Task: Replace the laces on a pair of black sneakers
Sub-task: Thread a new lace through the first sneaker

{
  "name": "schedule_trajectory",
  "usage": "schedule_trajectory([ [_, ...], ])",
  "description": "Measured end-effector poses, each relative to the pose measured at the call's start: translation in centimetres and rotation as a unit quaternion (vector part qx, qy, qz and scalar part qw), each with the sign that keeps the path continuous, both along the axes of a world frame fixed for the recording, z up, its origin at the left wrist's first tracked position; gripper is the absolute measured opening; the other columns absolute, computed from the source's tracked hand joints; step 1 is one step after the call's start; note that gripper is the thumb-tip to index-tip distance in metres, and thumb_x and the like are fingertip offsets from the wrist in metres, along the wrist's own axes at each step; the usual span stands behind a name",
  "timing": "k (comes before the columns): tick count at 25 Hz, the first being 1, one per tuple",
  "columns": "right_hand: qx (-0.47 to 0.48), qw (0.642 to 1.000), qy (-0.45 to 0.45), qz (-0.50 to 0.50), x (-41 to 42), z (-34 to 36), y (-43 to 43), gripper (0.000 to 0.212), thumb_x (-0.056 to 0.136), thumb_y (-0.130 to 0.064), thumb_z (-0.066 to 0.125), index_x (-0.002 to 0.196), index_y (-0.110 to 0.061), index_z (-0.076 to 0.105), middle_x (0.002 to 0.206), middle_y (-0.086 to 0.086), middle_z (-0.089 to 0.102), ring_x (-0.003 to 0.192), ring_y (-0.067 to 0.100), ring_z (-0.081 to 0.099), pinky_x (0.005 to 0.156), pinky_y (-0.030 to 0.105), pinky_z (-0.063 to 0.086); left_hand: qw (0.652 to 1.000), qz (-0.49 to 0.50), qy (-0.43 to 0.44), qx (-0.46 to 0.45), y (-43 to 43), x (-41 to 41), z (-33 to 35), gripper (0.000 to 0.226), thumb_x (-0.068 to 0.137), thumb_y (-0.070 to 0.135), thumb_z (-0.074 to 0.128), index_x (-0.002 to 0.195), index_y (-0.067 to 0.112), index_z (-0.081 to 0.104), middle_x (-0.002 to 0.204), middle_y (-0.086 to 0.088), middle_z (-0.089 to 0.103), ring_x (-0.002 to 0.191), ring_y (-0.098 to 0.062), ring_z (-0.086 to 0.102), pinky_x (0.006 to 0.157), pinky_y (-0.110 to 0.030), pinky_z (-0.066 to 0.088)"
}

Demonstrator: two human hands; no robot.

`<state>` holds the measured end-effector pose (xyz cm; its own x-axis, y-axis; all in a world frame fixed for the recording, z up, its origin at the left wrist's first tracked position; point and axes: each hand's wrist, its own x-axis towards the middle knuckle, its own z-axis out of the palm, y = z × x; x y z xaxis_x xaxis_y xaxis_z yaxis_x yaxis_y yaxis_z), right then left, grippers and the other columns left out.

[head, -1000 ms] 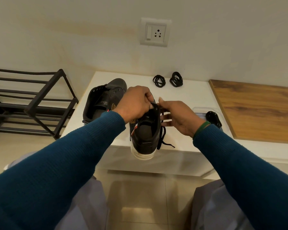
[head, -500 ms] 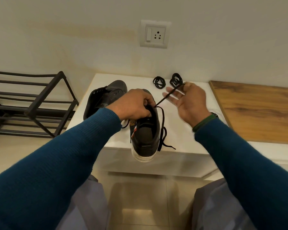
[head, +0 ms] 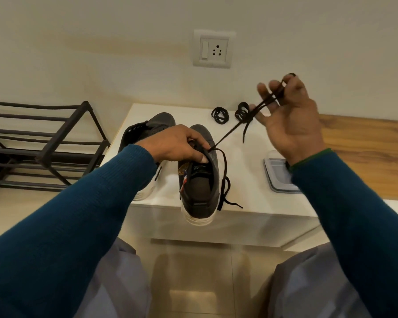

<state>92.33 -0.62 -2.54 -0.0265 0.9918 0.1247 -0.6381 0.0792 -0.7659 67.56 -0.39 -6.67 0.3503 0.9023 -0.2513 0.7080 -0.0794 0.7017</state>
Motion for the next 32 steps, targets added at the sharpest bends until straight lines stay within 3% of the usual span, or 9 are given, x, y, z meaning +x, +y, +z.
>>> schedule_trajectory([
  [1,-0.048,0.999,0.007,-0.020,0.4,-0.2,0.1,0.006,0.100,-0.017,0.054,0.096,-0.015,0.058,0.082,0.003,0.063,0.074,0.018,0.063,0.072,0.036,0.055,1.000,-0.005,0.001,-0.001,0.1,0.1,-0.1,0.031,0.076,0.034,0.084,0.103,0.042,0.073,0.108,0.020,0.061,0.095,-0.001,0.057,0.071,-0.014,0.036],
  [3,-0.132,0.943,-0.305,-0.034,0.1,-1.1,-0.2,0.013,0.099,-0.019,0.058,0.098,-0.008,0.065,0.079,0.002,0.061,0.057,0.011,0.051,0.050,0.022,0.045,1.000,-0.014,0.002,-0.005,0.3,0.2,-0.1,0.032,0.076,0.034,0.084,0.104,0.042,0.072,0.108,0.021,0.060,0.096,-0.002,0.056,0.073,-0.016,0.037],
  [6,-0.029,0.629,-0.768,0.117,-2.0,-3.7,-1.6,0.024,0.093,-0.036,0.069,0.092,-0.013,0.076,0.085,-0.002,0.070,0.074,0.010,0.062,0.060,0.021,0.045,0.999,-0.030,0.010,-0.019,0.5,-0.3,0.0,0.038,0.075,0.038,0.084,0.109,0.045,0.070,0.111,0.017,0.060,0.100,-0.005,0.056,0.080,-0.022,0.040],
  [7,0.015,0.617,-0.775,0.133,-2.5,-3.8,-1.7,0.021,0.092,-0.035,0.069,0.091,-0.015,0.077,0.085,-0.002,0.072,0.080,0.012,0.064,0.064,0.021,0.048,0.999,-0.031,0.012,-0.025,0.5,-0.5,0.0,0.040,0.074,0.039,0.085,0.111,0.046,0.070,0.112,0.016,0.060,0.101,-0.006,0.056,0.082,-0.024,0.040],
  [11,0.042,0.922,-0.384,0.004,-0.8,-0.9,-1.2,0.019,0.098,-0.020,0.059,0.081,-0.019,0.069,0.084,-0.004,0.070,0.082,0.010,0.066,0.079,0.029,0.054,0.999,-0.030,0.000,-0.034,0.6,-0.7,-0.3,0.045,0.073,0.038,0.086,0.113,0.046,0.068,0.102,0.001,0.061,0.100,-0.016,0.061,0.079,-0.022,0.040],
  [13,-0.015,0.981,-0.192,-0.008,0.0,-0.2,-0.9,0.027,0.103,-0.030,0.052,0.081,-0.015,0.059,0.084,0.003,0.064,0.083,0.018,0.068,0.080,0.043,0.058,0.999,-0.033,0.000,-0.038,0.7,-0.7,-0.3,0.045,0.073,0.037,0.085,0.113,0.047,0.065,0.102,-0.001,0.061,0.100,-0.017,0.061,0.081,-0.023,0.041],
  [15,-0.123,0.970,-0.209,-0.024,-0.3,-0.9,-1.2,0.032,0.105,-0.033,0.046,0.081,-0.012,0.054,0.085,0.008,0.063,0.072,0.021,0.071,0.067,0.042,0.061,0.998,-0.039,0.003,-0.048,0.8,-0.6,-0.3,0.047,0.074,0.036,0.085,0.115,0.047,0.064,0.099,-0.001,0.061,0.100,-0.019,0.063,0.087,-0.026,0.044],
  [21,-0.371,0.810,-0.403,0.208,-3.5,-4.7,-4.0,0.035,0.107,-0.029,0.039,0.082,-0.009,0.051,0.093,0.025,0.069,0.073,0.038,0.073,0.060,0.042,0.062,0.995,-0.052,0.017,-0.080,0.5,-1.4,0.1,0.082,0.071,0.030,0.089,0.139,0.035,0.043,0.110,0.003,0.060,0.097,-0.013,0.064,0.075,-0.022,0.049],
  [32,-0.217,0.773,-0.596,0.023,-4.0,-6.1,-2.5,0.029,0.101,-0.022,0.051,0.102,0.003,0.065,0.104,0.026,0.069,0.086,0.033,0.070,0.085,0.049,0.060,0.996,-0.001,-0.001,-0.091,0.5,-1.8,0.3,0.062,0.065,0.033,0.092,0.115,0.023,0.058,0.102,0.001,0.069,0.076,-0.007,0.073,0.062,-0.014,0.055],
])
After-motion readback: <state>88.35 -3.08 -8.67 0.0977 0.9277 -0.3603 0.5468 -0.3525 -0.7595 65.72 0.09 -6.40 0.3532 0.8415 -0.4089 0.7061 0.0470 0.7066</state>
